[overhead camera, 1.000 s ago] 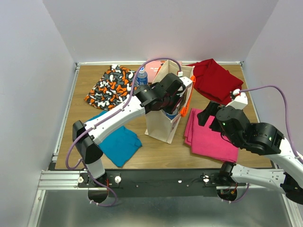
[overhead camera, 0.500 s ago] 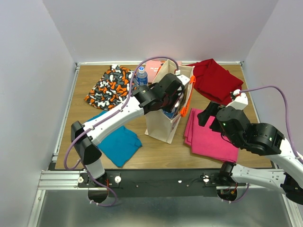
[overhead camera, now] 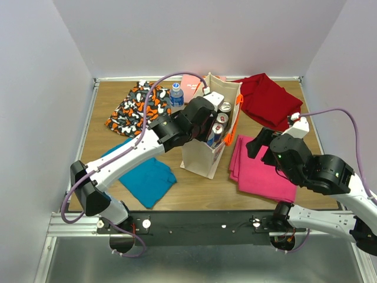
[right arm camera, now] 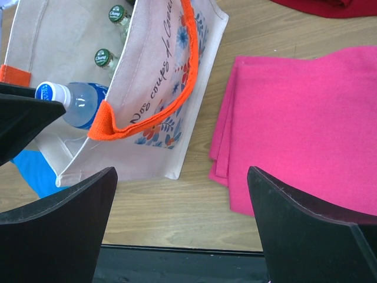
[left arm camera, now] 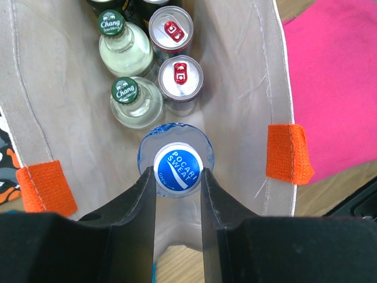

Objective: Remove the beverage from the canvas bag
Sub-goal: Take out the drink from the canvas bag.

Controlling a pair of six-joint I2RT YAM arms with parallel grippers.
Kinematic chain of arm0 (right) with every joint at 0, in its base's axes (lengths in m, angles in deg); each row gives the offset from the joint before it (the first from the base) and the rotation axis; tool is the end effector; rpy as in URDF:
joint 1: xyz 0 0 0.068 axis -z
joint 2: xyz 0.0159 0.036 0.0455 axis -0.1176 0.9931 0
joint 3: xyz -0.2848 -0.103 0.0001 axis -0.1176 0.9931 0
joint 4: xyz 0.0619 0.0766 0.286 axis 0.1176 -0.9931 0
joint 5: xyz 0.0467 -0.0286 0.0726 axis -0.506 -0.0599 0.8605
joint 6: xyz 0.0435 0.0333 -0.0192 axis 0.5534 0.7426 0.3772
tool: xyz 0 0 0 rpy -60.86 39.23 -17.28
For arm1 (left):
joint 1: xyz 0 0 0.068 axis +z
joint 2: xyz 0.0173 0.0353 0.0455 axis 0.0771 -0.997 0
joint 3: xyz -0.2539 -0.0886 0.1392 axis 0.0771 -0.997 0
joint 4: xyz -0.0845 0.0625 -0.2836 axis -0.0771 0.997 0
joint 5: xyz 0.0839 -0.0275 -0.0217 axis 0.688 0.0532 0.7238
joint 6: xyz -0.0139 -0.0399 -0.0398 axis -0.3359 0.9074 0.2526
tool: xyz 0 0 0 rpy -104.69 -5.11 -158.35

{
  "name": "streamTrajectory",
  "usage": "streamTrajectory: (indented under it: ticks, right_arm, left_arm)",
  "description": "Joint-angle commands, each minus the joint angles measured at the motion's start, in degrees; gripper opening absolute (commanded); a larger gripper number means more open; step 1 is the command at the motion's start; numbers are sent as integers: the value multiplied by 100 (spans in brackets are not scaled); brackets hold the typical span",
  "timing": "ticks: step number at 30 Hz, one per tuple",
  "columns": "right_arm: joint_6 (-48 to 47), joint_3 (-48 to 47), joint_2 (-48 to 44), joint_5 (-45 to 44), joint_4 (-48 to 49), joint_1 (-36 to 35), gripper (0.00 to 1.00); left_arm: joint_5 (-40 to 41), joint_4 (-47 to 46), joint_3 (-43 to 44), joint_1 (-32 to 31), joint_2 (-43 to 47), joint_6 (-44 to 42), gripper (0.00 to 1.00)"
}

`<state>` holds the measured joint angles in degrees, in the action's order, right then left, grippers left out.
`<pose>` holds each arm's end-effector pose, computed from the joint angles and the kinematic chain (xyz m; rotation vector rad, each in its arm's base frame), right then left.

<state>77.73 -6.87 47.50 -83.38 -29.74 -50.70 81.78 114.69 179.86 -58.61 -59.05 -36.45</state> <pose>0.0992 0.1046 0.4349 0.2733 2.0740 0.3479 0.2305 -0.3032 0.4154 0.5869 2.1616 -0.4327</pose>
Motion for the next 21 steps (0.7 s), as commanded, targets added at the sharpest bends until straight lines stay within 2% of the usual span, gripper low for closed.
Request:
streamTrajectory:
  ticks: [1, 15, 21]
  right_arm:
    - [145, 89, -68, -80, -13, -38, 100]
    - [163, 124, -103, -98, -22, -38, 100]
    - [163, 141, -68, -89, 22, -38, 100]
  left_arm:
    - [221, -964, -28, -38, 434, 138, 0]
    - [300, -762, 253, -39, 522, -21, 0]
    - [64, -656, 403, -39, 574, -187, 0]
